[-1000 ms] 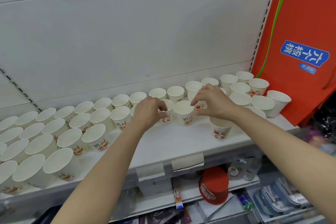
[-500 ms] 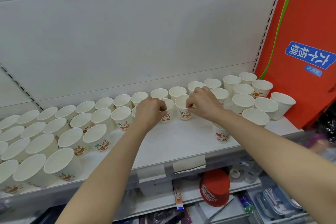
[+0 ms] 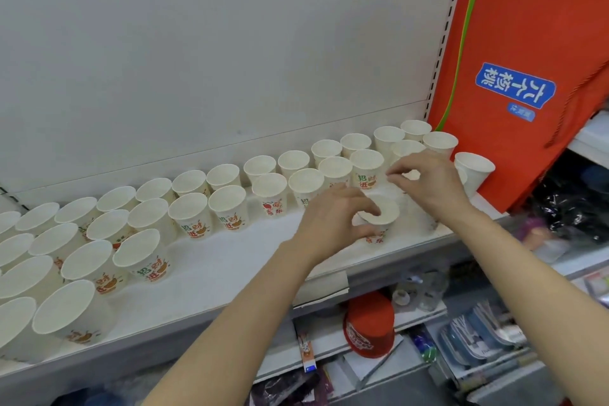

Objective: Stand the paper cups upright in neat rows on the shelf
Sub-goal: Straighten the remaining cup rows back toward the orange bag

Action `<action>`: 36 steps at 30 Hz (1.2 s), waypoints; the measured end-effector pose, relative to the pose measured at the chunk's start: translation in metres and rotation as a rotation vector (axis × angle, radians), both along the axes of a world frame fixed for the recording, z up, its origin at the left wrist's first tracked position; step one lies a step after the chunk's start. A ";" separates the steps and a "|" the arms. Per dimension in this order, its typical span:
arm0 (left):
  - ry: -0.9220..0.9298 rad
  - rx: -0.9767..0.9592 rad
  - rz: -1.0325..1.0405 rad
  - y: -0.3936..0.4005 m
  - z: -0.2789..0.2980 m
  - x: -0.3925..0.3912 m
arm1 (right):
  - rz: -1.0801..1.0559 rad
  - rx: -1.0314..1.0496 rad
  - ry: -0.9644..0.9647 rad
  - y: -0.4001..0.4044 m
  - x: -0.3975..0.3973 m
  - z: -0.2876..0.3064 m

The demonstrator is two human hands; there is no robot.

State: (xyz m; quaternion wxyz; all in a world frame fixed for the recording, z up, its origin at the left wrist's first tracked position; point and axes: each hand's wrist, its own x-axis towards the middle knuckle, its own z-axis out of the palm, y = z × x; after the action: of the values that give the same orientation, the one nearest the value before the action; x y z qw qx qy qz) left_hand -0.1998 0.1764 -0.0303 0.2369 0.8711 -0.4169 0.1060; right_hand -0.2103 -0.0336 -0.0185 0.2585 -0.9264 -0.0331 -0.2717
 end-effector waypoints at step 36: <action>0.252 -0.208 0.517 0.247 0.007 -0.022 | 0.222 -0.127 -0.002 0.228 -0.025 -0.033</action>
State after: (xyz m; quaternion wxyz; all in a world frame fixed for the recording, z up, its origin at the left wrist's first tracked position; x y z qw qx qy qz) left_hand -0.2223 0.4235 -0.0233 0.3399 0.9257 -0.1355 0.0963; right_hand -0.2349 0.1944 -0.0519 0.2280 -0.9312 -0.1530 -0.2396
